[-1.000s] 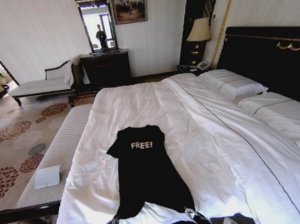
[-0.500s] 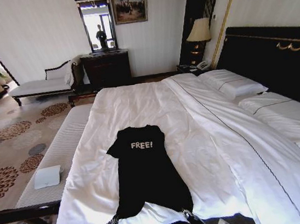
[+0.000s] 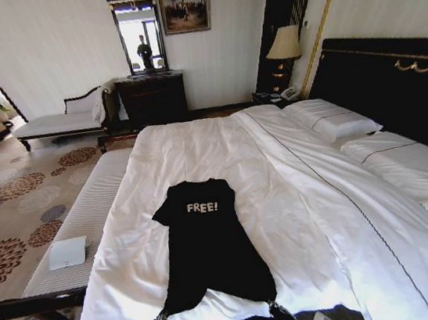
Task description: Fold the clothes on the bed.
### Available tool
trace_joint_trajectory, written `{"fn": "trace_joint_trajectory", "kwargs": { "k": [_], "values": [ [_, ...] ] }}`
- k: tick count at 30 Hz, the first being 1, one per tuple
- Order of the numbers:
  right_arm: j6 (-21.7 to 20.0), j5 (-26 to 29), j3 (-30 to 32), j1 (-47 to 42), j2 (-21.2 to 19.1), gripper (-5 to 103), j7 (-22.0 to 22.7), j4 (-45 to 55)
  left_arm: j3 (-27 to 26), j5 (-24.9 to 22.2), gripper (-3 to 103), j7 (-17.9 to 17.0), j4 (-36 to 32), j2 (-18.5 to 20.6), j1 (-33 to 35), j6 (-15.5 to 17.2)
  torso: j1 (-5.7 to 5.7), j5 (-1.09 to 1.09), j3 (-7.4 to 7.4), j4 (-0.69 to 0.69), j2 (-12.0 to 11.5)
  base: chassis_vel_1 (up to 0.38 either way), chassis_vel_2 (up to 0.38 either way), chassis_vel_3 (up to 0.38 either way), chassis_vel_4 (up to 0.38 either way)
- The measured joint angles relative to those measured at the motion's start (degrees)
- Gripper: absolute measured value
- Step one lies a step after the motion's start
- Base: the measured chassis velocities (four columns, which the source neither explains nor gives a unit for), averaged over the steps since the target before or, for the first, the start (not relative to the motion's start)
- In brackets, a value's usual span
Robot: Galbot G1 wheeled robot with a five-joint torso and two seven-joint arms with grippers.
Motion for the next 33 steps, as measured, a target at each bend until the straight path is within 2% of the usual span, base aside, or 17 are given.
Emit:
{"fn": "trace_joint_trajectory", "kwargs": {
  "k": [4, 5, 8, 12, 14, 17, 23, 25, 30, 33],
  "values": [
    [-6.02, -3.32, 1.93, -3.45, -2.29, 0, 2.84, 4.8, -2.07, -0.68, 1, -0.82, -1.52, -0.28, 3.5, -1.47, -0.01, 0.0, 0.0, 0.01, 0.0, 0.0, 0.0, 0.0, 0.0],
    [-6.02, -3.32, 1.93, -3.45, -2.29, 0, 2.84, 4.8, -2.07, -0.68, 1, -0.82, -1.52, -0.28, 3.5, -1.47, -0.01, 0.0, 0.0, 0.01, 0.0, 0.0, 0.0, 0.0, 0.0],
    [-10.38, -6.16, 2.45, -5.95, -3.28, 0, 6.33, 8.46, -4.09, 0.79, 1, -1.31, -3.81, -0.62, 6.87, -3.3, 0.0, 0.0, 0.0, 0.0, 0.0, 0.0, 0.0, 0.0, 0.0],
    [-12.49, -7.55, 2.81, -7.46, -3.43, 0, 8.69, 10.72, -5.54, 2.63, 1, -1.65, -6.24, -0.88, 10.63, -4.98, 0.0, 0.01, 0.0, 0.01, 0.0, 0.0, 0.0, 0.0, 0.0],
    [-12.77, -8.47, 2.81, -7.88, -3.43, 0, 9.17, 11.15, -5.92, 3.63, 1, -1.74, -6.75, -1.01, 11.93, -5.98, 0.0, 0.0, 0.0, 0.01, 0.0, 0.0, 0.0, 0.0, 0.0],
    [-13.32, -12.05, 2.35, -9.32, -3.05, 0, 10.02, 12.22, -7.26, 6.39, 1, -2.12, -8.21, -1.41, 15.79, -9.17, 0.0, -0.01, 0.0, 0.0, 0.0, 0.0, 0.0, 0.0, 0.0],
    [-14.77, -14.79, -0.17, -10.57, -1.97, 0, 11.6, 12.33, -8.36, 9.79, 1, -3.07, -9.57, -2.0, 21.31, -13.16, -0.01, 0.0, 0.0, 0.0, 0.0, 0.0, 0.0, 0.0, 0.0],
    [-14.78, -16.83, -1.21, -11.11, -1.65, 0, 11.69, 10.95, -8.16, 12.22, 1, -3.5, -8.23, -2.27, 23.14, -15.22, 0.0, -0.01, 0.0, -0.01, 0.0, 0.0, 0.0, 0.0, 0.0],
    [-14.93, -18.14, -1.82, -11.51, -1.78, 0, 12.04, 9.59, -6.99, 14.9, 1, -3.74, -4.98, -3.15, 26.25, -18.34, -0.01, -0.01, 0.0, -0.01, 0.0, 0.0, 0.0, 0.0, 0.0],
    [-15.17, -18.5, -2.0, -11.5, -1.97, 0, 12.11, 9.11, -6.69, 15.26, 1, -4.03, -4.19, -3.74, 26.85, -18.81, -0.01, -0.01, 0.0, 0.0, 0.0, 0.0, 0.0, 0.0, 0.0]
  ]
}}
